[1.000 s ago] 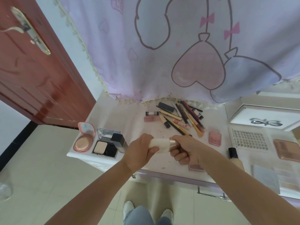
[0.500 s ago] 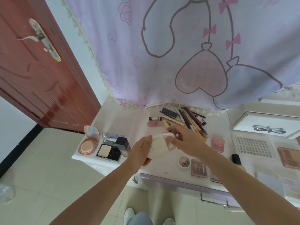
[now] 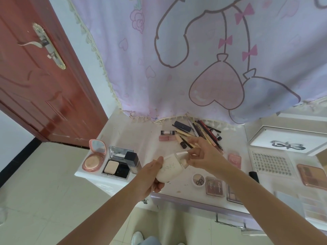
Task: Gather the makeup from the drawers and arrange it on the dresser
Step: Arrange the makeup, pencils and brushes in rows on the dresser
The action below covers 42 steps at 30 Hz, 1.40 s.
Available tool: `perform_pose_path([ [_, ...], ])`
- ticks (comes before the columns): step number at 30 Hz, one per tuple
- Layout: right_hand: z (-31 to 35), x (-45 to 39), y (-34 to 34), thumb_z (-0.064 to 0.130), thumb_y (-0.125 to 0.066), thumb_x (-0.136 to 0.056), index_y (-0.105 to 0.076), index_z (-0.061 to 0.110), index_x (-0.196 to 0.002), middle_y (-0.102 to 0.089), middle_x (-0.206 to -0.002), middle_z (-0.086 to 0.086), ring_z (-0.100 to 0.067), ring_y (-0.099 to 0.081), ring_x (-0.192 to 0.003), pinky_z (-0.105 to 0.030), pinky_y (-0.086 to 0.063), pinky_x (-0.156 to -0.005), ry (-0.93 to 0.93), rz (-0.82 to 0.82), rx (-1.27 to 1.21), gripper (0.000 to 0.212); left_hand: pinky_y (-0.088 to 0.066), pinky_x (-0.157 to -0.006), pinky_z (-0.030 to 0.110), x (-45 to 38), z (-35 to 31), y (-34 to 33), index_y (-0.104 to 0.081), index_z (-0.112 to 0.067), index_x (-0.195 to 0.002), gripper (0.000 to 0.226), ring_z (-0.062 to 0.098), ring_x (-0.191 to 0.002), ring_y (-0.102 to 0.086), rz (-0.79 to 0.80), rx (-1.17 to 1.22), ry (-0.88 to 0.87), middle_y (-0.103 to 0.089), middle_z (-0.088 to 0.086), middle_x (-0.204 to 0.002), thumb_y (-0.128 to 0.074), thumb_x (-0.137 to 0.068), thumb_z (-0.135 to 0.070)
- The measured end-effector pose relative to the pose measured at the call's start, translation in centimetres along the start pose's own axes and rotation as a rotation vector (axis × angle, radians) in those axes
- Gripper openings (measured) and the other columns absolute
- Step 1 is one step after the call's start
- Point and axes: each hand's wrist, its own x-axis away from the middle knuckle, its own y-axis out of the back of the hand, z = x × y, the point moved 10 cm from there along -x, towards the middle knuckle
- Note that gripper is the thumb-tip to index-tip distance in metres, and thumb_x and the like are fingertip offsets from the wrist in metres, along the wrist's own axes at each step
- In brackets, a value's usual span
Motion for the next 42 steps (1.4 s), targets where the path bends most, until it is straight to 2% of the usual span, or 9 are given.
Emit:
perform_pose_path([
  [4, 0.6, -0.1, -0.4, -0.015, -0.059, -0.076, -0.063, 0.026, -0.083, -0.050, -0.112, 0.017, -0.008, -0.056, -0.102, -0.023, -0.050, -0.087, 0.064, 0.027, 0.051, 0.042, -0.030, -0.030, 0.015, 0.7, 0.5, 0.4, -0.051, -0.010, -0.088, 0.035, 0.007, -0.031, -0.039, -0.040, 0.053, 0.066, -0.052, 0.007, -0.054, -0.032, -0.098, -0.038],
  [9, 1.3, 0.0, -0.6, -0.020, -0.049, -0.079, -0.063, 0.021, -0.078, -0.057, -0.091, 0.007, 0.003, -0.055, -0.059, -0.010, -0.047, -0.055, 0.121, -0.020, 0.016, 0.044, -0.030, -0.034, 0.014, 1.2, 0.6, 0.9, -0.053, -0.012, -0.084, 0.037, 0.007, -0.032, -0.039, -0.063, 0.124, 0.088, -0.054, 0.006, -0.052, -0.033, -0.098, -0.040],
  [13, 0.4, -0.6, -0.9, -0.024, -0.038, -0.079, -0.068, 0.018, -0.052, -0.059, -0.090, 0.001, -0.012, -0.057, -0.075, -0.016, -0.052, -0.062, 0.046, 0.011, -0.239, 0.058, -0.036, -0.039, 0.016, 1.1, 0.6, 1.0, -0.052, -0.010, -0.090, 0.036, 0.012, -0.047, -0.044, -0.060, 0.073, 0.078, -0.052, 0.008, -0.065, -0.031, -0.098, -0.039],
  [19, -0.5, -0.9, -0.7, -0.019, -0.052, -0.077, -0.055, 0.017, -0.098, -0.056, -0.105, 0.009, -0.006, -0.060, -0.081, -0.016, -0.051, -0.069, 0.022, 0.079, -0.082, 0.041, -0.038, -0.048, 0.018, 0.8, 0.4, 0.4, -0.050, -0.013, -0.089, 0.028, 0.013, -0.058, -0.041, -0.007, 0.018, 0.041, -0.048, 0.006, -0.075, -0.029, -0.100, -0.029],
  [24, -0.2, -0.8, 0.5, -0.019, -0.051, -0.078, -0.064, 0.026, -0.082, -0.056, -0.103, 0.012, -0.005, -0.056, -0.089, -0.025, -0.046, -0.081, 0.033, 0.034, 0.047, 0.047, -0.053, -0.054, 0.019, 0.7, 0.1, -0.1, -0.055, -0.010, -0.091, 0.021, 0.015, -0.068, -0.057, 0.073, 0.072, 0.005, -0.060, 0.006, -0.081, -0.037, -0.098, -0.019],
  [28, -0.3, -0.8, 0.9, -0.021, -0.047, -0.080, -0.065, 0.021, -0.079, -0.059, -0.098, 0.004, -0.007, -0.062, -0.067, -0.016, -0.050, -0.058, 0.012, 0.032, -0.019, 0.046, -0.057, -0.059, 0.020, 0.6, -0.2, 0.1, -0.058, -0.007, -0.090, 0.014, 0.011, -0.065, -0.068, 0.072, 0.080, 0.005, -0.067, 0.005, -0.082, -0.045, -0.094, -0.012],
  [33, -1.0, -0.4, 1.2, -0.014, -0.051, -0.081, -0.063, 0.013, -0.068, -0.059, -0.098, 0.003, -0.011, -0.056, -0.095, -0.029, -0.051, -0.086, -0.056, -0.011, -0.003, 0.033, -0.058, -0.067, 0.023, 0.2, -0.5, 0.8, -0.059, -0.009, -0.091, 0.007, 0.016, -0.075, -0.066, 0.022, -0.039, -0.051, -0.066, 0.006, -0.087, -0.052, -0.090, -0.007],
  [40, -1.8, -0.4, 0.7, -0.015, -0.057, -0.078, -0.049, 0.011, -0.121, -0.053, -0.113, 0.003, -0.005, -0.059, -0.080, -0.021, -0.052, -0.071, -0.054, 0.038, 0.061, 0.051, -0.058, -0.070, 0.026, -0.2, -1.1, 1.7, -0.061, -0.012, -0.087, 0.008, 0.013, -0.070, -0.068, -0.035, -0.167, -0.120, -0.063, 0.002, -0.083, -0.060, -0.085, -0.005],
  [42, -1.8, -0.5, 0.3, -0.017, -0.057, -0.076, -0.061, 0.010, -0.106, -0.055, -0.111, 0.006, -0.003, -0.059, -0.086, -0.022, -0.052, -0.079, -0.055, 0.070, 0.107, 0.040, -0.059, -0.067, 0.025, -0.1, -0.9, 1.8, -0.062, -0.010, -0.088, 0.008, 0.009, -0.063, -0.069, -0.020, -0.164, -0.125, -0.063, 0.002, -0.082, -0.060, -0.085, -0.003],
])
